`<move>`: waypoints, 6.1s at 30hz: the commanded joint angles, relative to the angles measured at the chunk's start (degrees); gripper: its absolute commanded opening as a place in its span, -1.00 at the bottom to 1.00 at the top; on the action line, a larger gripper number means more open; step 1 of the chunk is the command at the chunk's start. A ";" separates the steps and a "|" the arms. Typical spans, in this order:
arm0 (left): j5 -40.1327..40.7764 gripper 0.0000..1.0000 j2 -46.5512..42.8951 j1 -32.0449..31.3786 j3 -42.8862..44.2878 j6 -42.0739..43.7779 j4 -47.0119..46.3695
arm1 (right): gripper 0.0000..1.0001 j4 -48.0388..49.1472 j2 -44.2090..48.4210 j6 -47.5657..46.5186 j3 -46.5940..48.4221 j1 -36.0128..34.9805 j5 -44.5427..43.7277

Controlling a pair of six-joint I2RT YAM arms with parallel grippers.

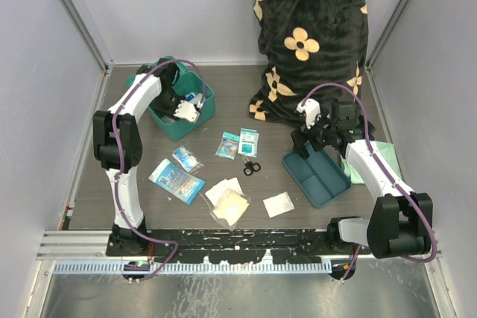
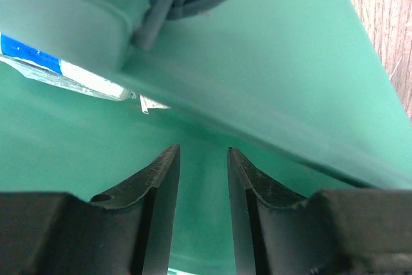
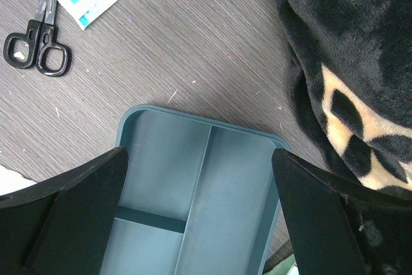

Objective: Organize the medicine kit
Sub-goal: Place the medical item at the medicine box, then pick up the medical item at the center of the board, then place the medical item at the medicine box.

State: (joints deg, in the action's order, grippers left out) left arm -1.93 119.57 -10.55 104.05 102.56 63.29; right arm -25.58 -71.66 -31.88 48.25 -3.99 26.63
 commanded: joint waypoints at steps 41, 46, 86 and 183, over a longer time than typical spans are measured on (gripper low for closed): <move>-19.73 0.96 -44.22 -0.50 -24.19 -69.54 -14.62 | 1.00 0.21 4.03 1.02 1.79 0.15 4.56; -24.58 0.96 -51.64 -1.91 -33.24 -74.06 -14.05 | 1.00 0.13 4.58 1.03 1.80 0.13 4.96; -24.09 0.27 -33.88 -40.37 -50.26 -72.22 -27.03 | 1.00 0.36 1.45 -0.53 1.24 0.19 1.54; 1.17 -0.87 -8.39 1.35 -4.11 -89.73 -14.41 | 1.00 -1.18 0.74 -1.41 1.94 0.03 2.07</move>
State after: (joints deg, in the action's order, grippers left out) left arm -1.54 110.17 -10.33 96.99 14.22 47.35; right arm -27.49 -71.31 -32.73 48.27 -3.99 27.33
